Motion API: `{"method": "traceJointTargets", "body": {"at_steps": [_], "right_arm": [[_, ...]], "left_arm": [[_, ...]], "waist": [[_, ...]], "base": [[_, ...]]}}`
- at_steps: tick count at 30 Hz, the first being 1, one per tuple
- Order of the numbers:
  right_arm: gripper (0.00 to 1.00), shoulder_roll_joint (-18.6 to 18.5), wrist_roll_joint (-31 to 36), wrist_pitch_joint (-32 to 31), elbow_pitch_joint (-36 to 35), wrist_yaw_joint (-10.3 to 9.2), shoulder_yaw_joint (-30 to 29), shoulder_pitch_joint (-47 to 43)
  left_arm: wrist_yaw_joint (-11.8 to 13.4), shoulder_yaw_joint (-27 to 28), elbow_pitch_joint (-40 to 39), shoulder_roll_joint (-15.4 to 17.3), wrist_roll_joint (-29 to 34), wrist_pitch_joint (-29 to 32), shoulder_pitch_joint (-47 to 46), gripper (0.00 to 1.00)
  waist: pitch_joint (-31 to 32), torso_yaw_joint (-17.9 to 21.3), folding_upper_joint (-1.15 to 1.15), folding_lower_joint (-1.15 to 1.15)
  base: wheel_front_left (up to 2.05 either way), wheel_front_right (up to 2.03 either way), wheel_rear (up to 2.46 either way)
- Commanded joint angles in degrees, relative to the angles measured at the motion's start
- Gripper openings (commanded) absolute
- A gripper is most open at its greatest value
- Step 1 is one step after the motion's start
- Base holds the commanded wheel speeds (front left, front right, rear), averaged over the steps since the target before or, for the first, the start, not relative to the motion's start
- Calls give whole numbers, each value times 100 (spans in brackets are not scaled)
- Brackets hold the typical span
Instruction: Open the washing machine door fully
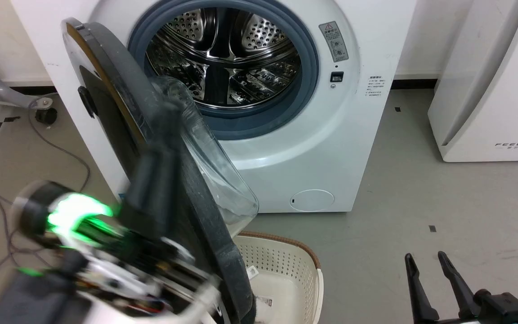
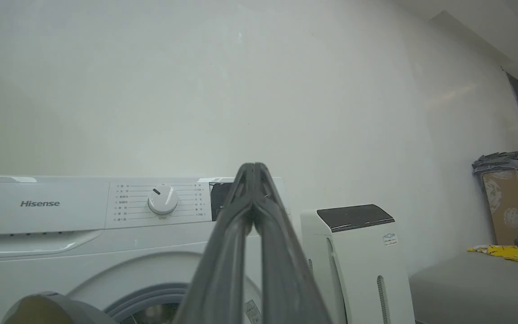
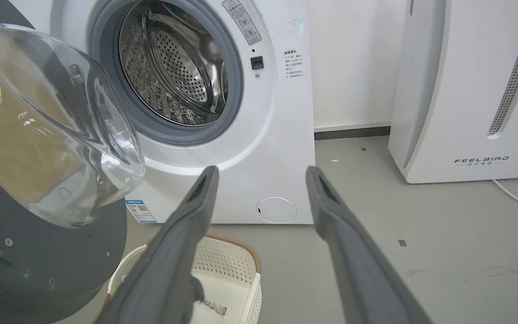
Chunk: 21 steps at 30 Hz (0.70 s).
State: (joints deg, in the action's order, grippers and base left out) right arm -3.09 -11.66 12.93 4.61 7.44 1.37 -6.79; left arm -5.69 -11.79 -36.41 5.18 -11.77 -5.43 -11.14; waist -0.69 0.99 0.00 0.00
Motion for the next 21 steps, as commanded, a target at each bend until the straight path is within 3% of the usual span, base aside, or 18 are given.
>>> {"method": "traceJointTargets", "body": {"at_steps": [1, 8, 16, 21], "right_arm": [[100, 21, -11, 30, 18, 5, -10, 25], [100, 21, -29, 51, 64, 5, -34, 45], [100, 21, -46, 79, 130, 5, -1, 107], [100, 21, -45, 103, 173, 5, 7, 170]], "left_arm": [[-47, -313, -39, 1, -93, 181, 189, 0], [-103, -1213, 182, 97, -368, 830, 709, 0], [88, -1737, 725, 231, -492, 1743, 1563, 0], [121, -1920, 1358, 224, -438, 1788, 1687, 0]], "waist": [[-3, -13, 0, 0], [-50, -67, 0, 0], [-143, -81, 0, 0], [-184, -91, 0, 0]], "base": [[0, 0, 0], [0, 0, 0], [0, 0, 0], [0, 0, 0]]}}
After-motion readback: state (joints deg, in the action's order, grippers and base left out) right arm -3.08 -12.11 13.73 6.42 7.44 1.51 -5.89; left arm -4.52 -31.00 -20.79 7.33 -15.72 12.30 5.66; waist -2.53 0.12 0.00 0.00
